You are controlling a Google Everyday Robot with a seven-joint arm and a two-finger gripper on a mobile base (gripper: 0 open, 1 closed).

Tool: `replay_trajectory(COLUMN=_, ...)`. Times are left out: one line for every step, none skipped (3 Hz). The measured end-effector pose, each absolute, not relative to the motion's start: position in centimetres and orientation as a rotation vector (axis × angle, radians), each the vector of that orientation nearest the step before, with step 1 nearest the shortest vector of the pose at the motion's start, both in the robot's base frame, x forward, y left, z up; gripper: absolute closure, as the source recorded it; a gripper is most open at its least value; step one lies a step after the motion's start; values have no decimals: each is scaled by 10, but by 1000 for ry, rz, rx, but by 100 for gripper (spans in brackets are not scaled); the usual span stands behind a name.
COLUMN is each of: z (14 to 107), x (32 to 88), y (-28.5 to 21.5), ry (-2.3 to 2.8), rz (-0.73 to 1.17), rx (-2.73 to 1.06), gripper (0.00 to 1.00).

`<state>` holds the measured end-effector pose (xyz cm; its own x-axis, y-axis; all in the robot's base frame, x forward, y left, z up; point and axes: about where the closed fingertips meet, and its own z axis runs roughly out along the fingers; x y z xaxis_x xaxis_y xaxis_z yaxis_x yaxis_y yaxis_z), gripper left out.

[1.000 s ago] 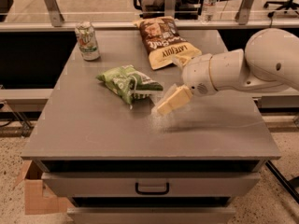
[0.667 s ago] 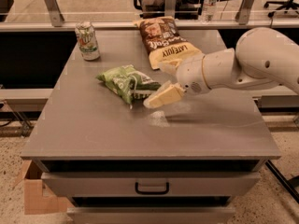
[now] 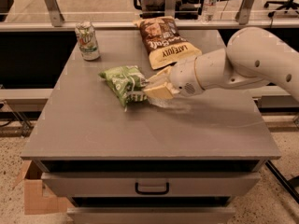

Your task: Pick green jalapeno chip bag

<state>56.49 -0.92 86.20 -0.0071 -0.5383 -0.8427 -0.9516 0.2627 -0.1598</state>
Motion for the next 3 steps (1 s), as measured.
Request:
replay_trajectory(z=866, x=563, y=-13, ry=1671, rz=622, rx=-1293, gripper=99)
replay_trajectory(z=884, x=569, y=-25, ry=1593, rz=664, rx=-1139, gripper=100)
replay_trajectory(z=937, x=567, y=-60, ry=1476, rz=663, rx=-1131, gripper=100)
